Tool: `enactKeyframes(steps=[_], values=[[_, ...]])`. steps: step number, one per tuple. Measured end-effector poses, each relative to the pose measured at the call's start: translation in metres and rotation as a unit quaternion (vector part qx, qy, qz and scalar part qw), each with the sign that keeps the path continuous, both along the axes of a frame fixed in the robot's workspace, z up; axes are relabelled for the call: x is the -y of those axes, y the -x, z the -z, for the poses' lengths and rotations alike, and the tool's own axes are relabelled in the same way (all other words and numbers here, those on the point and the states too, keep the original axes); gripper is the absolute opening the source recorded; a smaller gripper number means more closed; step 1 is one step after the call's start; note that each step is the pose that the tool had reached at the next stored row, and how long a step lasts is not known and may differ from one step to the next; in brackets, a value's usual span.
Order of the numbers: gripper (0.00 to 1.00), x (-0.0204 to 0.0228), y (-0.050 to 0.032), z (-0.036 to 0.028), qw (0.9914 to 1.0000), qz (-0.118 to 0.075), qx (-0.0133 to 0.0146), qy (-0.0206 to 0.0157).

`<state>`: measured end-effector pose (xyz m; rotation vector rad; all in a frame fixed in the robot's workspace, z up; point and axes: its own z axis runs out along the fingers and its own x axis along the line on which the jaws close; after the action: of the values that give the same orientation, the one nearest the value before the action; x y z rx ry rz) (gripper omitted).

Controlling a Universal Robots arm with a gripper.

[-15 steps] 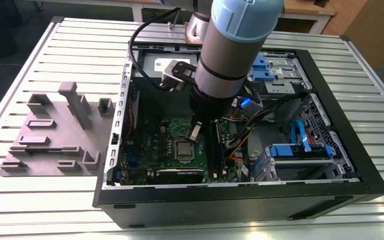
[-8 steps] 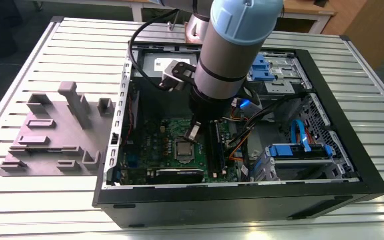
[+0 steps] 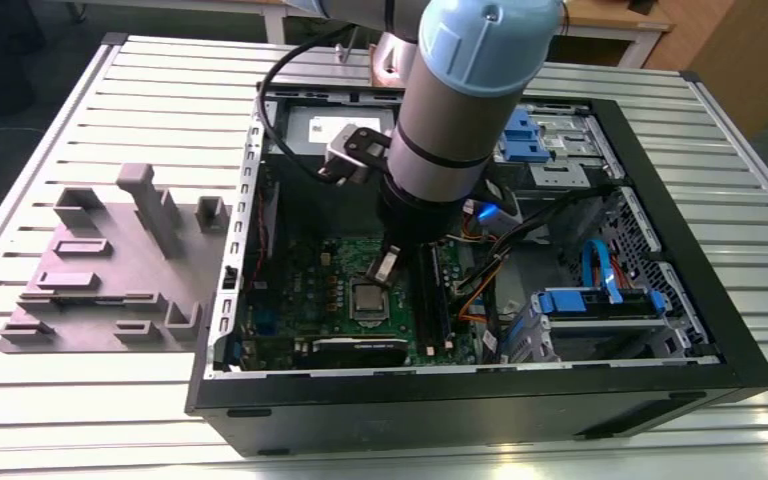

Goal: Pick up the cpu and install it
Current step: 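Install the first cpu locking lever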

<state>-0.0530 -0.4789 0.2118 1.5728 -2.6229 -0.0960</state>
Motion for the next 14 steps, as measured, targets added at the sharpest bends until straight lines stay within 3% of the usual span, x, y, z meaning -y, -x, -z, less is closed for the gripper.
enactKeyframes(steps=[7, 14], values=[[0.10, 0.0000, 0.0001, 0.0060, 0.99995, 0.009, 0.0000, 0.0050], [0.10, 0.0010, 0.0001, 0.0091, 0.99983, 0.017, 0.0000, 0.0063]])
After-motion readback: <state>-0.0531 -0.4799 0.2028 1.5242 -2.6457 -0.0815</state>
